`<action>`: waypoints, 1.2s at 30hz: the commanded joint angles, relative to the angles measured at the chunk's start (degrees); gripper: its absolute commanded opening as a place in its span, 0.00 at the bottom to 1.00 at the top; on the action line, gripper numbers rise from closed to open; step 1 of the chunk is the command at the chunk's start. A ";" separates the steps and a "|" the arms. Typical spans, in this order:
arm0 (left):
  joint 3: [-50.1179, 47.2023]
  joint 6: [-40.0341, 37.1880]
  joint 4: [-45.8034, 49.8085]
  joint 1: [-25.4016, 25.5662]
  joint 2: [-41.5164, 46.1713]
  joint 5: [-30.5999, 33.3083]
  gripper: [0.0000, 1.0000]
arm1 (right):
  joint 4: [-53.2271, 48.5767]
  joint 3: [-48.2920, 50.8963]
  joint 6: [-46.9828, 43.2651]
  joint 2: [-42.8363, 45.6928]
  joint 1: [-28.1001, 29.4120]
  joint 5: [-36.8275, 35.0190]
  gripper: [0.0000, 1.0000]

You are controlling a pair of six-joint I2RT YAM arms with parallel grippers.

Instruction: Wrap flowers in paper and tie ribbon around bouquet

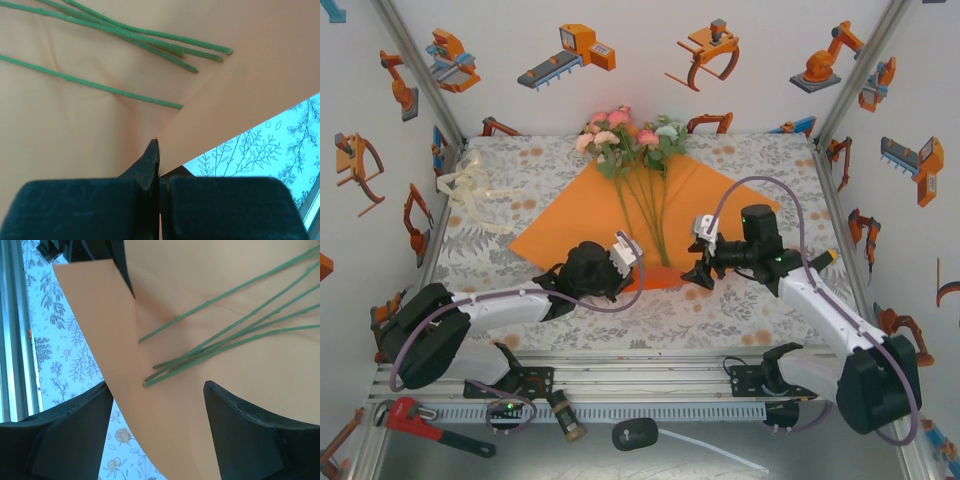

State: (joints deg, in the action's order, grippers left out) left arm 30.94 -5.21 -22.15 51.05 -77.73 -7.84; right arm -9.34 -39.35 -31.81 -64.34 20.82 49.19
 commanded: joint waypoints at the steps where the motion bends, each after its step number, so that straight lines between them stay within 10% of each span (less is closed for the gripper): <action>1: 2.19 -0.57 -0.60 -1.03 1.50 -1.32 0.00 | 2.95 0.19 0.26 -1.36 1.04 4.07 0.64; 7: 2.26 -0.43 0.62 -1.39 2.79 -1.56 0.00 | 5.97 1.69 1.52 -3.56 1.15 -0.74 0.49; 11: 1.99 1.36 4.93 -1.31 6.74 -1.53 0.00 | -0.30 -0.95 3.29 -3.14 1.17 -0.73 0.00; 24: -1.95 7.21 18.98 6.34 23.92 3.98 0.00 | -1.34 5.08 22.41 17.56 7.83 -2.91 0.00; 36: 1.44 5.14 13.62 5.32 12.02 16.73 0.21 | 6.54 -1.80 18.31 -1.02 7.50 -14.66 0.00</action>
State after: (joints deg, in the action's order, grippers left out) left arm 29.89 0.86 -6.81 57.06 -62.37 3.51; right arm -7.40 -38.57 -13.06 -62.37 28.62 38.57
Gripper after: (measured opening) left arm 0.195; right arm 0.003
